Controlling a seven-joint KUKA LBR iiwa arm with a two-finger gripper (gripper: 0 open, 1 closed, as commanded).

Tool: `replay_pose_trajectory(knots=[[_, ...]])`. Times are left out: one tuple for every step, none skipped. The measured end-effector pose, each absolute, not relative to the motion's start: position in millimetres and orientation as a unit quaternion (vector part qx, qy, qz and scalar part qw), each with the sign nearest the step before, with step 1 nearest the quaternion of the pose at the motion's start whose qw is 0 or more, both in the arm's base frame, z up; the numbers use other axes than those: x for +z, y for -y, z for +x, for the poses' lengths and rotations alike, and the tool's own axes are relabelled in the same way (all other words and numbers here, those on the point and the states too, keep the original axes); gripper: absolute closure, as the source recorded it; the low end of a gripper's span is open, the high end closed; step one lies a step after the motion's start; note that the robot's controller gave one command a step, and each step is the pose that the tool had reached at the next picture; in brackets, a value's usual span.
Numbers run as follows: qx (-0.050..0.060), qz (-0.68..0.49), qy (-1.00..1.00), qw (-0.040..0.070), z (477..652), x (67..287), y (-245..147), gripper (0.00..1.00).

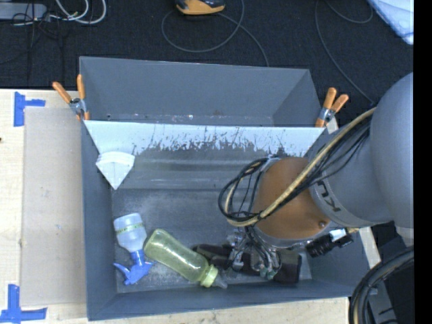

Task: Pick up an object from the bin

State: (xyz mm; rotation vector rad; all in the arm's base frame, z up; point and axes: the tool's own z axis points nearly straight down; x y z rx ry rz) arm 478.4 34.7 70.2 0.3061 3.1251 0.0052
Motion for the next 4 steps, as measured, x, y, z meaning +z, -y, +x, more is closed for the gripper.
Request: replay_pose_trajectory(knots=[[0.002, 0.098, -0.995, 0.001, 478.4, 70.2, -34.7, 1.00], [0.001, 0.098, -0.995, -0.002, 476.9, 76.3, -34.7, 1.00], [0.002, 0.098, -0.995, -0.001, 477.0, 89.6, -34.6, 1.00], [0.002, 0.097, -0.995, -0.002, 476.8, 99.0, -34.6, 1.00]])
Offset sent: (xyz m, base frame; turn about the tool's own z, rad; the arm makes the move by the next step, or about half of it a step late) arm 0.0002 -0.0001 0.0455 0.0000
